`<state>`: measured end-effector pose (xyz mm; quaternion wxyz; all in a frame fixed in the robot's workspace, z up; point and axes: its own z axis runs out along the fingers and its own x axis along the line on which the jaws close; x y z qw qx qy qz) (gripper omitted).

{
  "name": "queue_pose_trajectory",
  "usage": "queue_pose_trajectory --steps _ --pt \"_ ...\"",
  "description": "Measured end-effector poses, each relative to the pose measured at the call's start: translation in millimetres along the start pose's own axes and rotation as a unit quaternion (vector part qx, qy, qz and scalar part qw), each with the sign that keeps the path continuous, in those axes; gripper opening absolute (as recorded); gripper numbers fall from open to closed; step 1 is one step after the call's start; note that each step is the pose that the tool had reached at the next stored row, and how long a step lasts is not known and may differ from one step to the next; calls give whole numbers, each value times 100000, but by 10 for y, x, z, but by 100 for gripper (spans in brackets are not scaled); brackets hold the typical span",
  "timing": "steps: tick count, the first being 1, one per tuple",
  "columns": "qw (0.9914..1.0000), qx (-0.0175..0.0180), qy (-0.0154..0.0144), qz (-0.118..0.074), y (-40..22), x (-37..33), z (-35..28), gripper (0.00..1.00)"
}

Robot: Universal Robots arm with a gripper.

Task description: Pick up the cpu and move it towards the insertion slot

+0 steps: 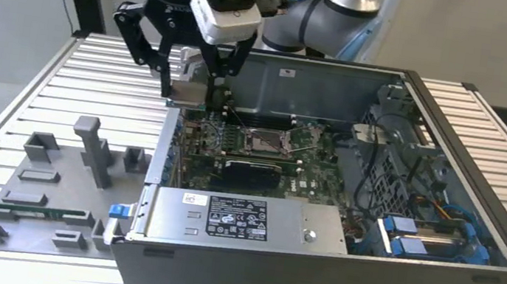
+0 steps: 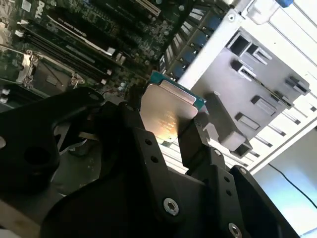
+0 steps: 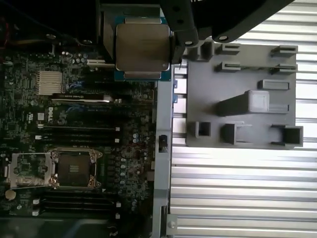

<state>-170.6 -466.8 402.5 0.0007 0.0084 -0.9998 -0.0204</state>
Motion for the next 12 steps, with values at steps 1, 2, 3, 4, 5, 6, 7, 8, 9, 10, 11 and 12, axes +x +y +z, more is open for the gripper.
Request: queue_pose_trajectory --steps 1,2,3,4,5,6,7,8,9,10,11,12 --pt "100000 0 2 -2 -1 -45 0 0" --pt "100000 1 2 5 -2 -90 0 0" --pt "100000 5 4 4 -2 -135 -1 0" --pt "100000 4 3 -2 -3 -181 -1 0" --pt "100000 -2 0 -4 -4 -226 0 0" --pt "100000 2 2 4 -5 -271 -1 0" --pt "100000 3 3 3 -5 -316 -1 0" --pt "100000 3 4 -2 -6 -364 -1 0" --pt "100000 6 4 0 -7 -409 -1 0" --pt "100000 -1 0 3 -8 -454 -1 0" --pt "100000 3 2 -2 -9 -500 -1 0" --pt "100000 1 2 -2 -9 -545 -1 0"
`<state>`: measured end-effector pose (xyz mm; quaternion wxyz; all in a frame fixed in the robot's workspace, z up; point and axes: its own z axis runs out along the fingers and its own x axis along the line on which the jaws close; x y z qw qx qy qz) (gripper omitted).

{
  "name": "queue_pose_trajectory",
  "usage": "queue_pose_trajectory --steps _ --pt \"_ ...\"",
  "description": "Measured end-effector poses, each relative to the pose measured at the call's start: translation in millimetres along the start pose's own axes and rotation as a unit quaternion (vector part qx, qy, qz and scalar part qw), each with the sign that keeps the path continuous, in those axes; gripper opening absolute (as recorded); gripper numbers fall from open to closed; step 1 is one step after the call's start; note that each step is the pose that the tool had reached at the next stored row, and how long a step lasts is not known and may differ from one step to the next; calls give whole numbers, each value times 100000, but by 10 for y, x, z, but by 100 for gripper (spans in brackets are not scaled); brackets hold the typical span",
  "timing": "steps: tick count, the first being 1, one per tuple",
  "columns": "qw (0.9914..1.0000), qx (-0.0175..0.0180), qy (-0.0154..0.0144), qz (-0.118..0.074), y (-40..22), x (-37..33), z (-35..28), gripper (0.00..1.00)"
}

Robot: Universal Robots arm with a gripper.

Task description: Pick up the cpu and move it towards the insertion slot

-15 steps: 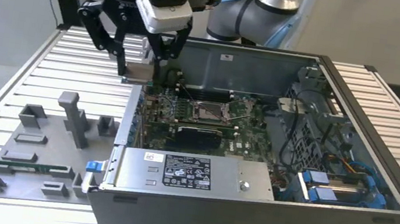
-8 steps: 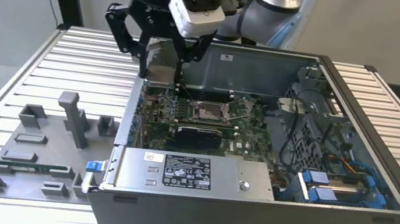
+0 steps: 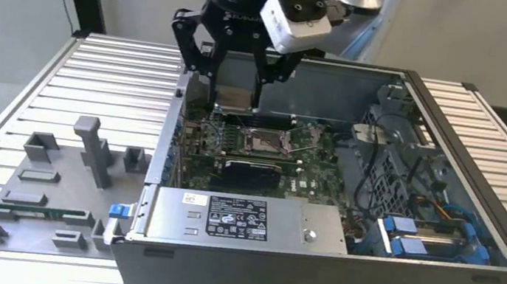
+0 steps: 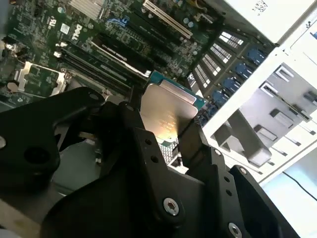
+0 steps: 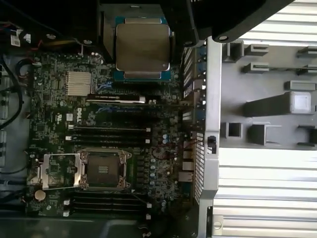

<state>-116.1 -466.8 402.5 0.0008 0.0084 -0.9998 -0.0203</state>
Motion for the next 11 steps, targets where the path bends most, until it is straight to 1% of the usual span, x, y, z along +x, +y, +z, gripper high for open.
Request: queue_pose_trajectory --steps 11 --pt "100000 0 2 -1 -8 -500 -1 0"
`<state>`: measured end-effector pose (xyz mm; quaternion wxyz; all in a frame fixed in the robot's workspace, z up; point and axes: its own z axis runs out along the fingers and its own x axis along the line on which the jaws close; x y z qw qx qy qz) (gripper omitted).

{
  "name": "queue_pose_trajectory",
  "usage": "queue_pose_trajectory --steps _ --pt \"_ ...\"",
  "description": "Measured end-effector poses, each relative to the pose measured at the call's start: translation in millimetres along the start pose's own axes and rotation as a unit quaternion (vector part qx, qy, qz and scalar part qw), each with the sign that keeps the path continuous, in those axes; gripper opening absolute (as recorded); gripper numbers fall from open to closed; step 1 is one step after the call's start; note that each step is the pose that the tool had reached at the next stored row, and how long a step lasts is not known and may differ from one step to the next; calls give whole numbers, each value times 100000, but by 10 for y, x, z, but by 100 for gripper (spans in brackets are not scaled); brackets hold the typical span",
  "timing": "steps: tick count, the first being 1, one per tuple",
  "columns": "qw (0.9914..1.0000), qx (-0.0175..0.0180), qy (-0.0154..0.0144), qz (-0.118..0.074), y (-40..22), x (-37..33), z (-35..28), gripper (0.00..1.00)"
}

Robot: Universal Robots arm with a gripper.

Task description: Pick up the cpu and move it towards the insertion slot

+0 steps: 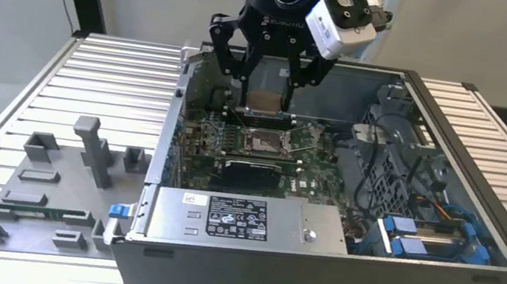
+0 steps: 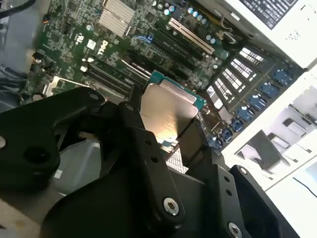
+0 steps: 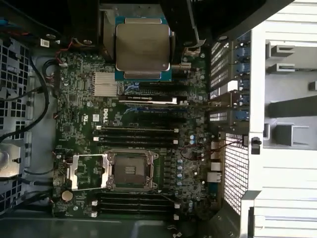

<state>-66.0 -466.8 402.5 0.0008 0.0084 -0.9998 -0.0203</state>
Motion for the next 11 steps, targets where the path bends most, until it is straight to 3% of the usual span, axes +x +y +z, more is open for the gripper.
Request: queue_pose_trajectory --steps 3,6,11 --pt "100000 1 1 0 -2 -129 0 0" --pt "100000 7 2 5 -4 -215 -1 0" --pt "100000 1 -3 3 -4 -219 0 0"
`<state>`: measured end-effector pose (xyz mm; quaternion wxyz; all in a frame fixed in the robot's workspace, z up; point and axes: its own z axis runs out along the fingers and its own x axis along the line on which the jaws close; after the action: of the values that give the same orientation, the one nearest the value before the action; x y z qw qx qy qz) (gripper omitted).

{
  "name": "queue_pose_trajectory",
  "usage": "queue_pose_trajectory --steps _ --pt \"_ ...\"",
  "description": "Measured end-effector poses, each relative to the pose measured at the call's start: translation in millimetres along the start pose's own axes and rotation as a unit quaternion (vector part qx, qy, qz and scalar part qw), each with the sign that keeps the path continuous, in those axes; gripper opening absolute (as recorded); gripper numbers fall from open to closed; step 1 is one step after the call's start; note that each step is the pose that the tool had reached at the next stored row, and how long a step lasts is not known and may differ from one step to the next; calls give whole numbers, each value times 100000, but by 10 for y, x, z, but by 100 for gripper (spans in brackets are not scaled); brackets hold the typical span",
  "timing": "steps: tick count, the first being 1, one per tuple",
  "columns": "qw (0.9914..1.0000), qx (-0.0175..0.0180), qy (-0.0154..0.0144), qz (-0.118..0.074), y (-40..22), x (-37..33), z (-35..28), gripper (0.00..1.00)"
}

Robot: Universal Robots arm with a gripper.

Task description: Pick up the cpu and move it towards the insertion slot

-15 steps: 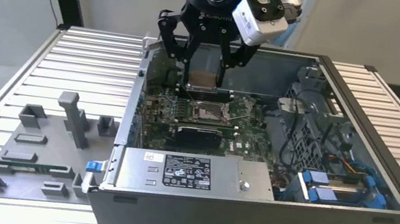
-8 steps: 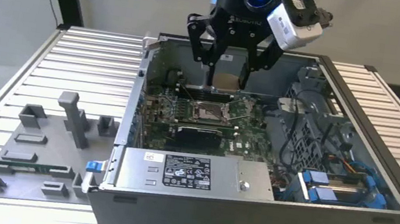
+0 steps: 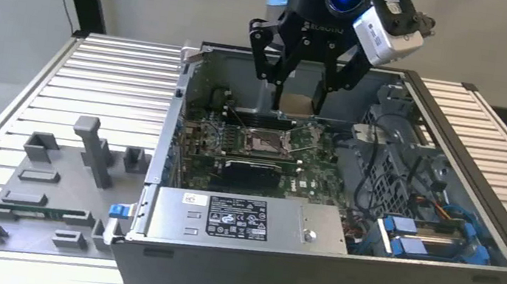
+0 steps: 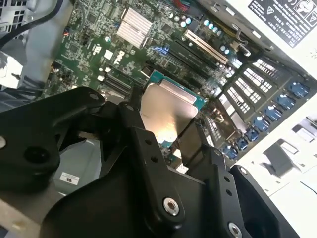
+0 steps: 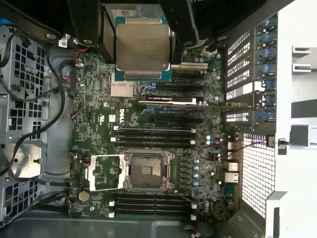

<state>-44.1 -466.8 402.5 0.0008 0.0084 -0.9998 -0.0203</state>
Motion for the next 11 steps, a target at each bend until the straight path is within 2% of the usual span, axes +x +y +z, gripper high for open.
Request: queue_pose_trajectory --steps 3,11 --pt "100000 1 -4 10 34 -2 1 0" --pt "100000 0 -8 206 229 -4 10 0"
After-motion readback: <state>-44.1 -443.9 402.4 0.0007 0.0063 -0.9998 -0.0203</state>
